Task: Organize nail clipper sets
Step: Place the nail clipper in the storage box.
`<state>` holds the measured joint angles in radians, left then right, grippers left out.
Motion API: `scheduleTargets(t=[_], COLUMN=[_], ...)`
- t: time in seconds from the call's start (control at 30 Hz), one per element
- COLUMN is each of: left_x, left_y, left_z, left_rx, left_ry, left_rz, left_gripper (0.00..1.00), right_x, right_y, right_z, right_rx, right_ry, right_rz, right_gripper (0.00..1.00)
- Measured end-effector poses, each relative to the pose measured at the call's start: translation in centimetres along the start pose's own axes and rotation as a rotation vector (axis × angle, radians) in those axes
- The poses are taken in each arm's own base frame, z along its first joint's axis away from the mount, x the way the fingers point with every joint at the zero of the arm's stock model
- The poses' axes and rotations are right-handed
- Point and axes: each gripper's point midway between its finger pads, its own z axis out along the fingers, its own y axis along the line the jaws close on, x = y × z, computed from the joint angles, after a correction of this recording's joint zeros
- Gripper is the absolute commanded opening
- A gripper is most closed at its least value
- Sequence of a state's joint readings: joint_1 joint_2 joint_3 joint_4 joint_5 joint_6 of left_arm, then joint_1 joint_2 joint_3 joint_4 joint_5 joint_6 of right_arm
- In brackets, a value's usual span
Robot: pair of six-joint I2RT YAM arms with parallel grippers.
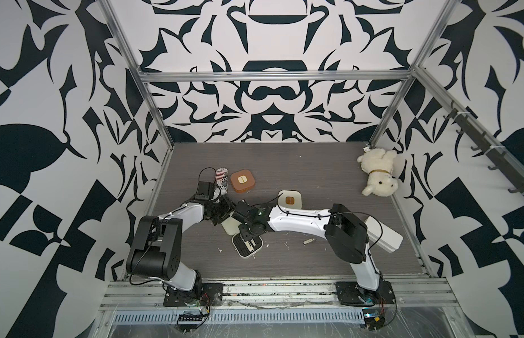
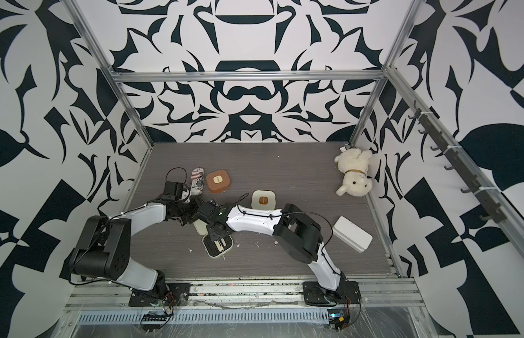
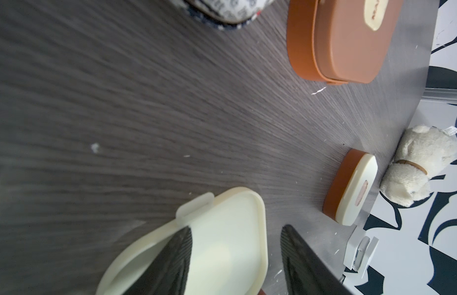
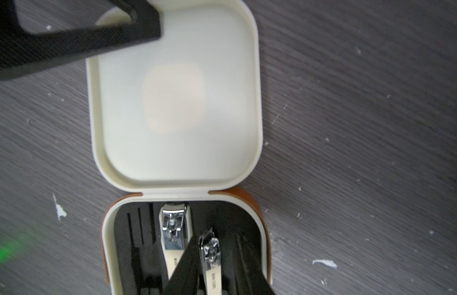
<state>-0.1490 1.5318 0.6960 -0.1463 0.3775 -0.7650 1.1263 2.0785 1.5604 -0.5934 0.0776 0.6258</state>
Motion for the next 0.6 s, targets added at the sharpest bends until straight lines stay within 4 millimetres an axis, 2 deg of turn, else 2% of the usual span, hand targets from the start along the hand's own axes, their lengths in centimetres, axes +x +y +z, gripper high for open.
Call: scheduleTargets(t=[0.37, 0.6], left_x=[0.0, 0.0], left_y=[0.0, 0.0], left_z=[0.0, 0.0], left_rx=[0.0, 0.0], left_ry=[0.0, 0.0], left_rz=[0.0, -0.001], left_gripper=[0.6, 0.61], right_x=[-0.1, 0.2], right_y=[-0.1, -0.4], right_z=[-1.5, -1.5], right_rx=[-0.03, -0.042], right_ry=[-0.019, -0.016], right_rz=[0.003, 0.006], right_gripper=[0.29, 0.31])
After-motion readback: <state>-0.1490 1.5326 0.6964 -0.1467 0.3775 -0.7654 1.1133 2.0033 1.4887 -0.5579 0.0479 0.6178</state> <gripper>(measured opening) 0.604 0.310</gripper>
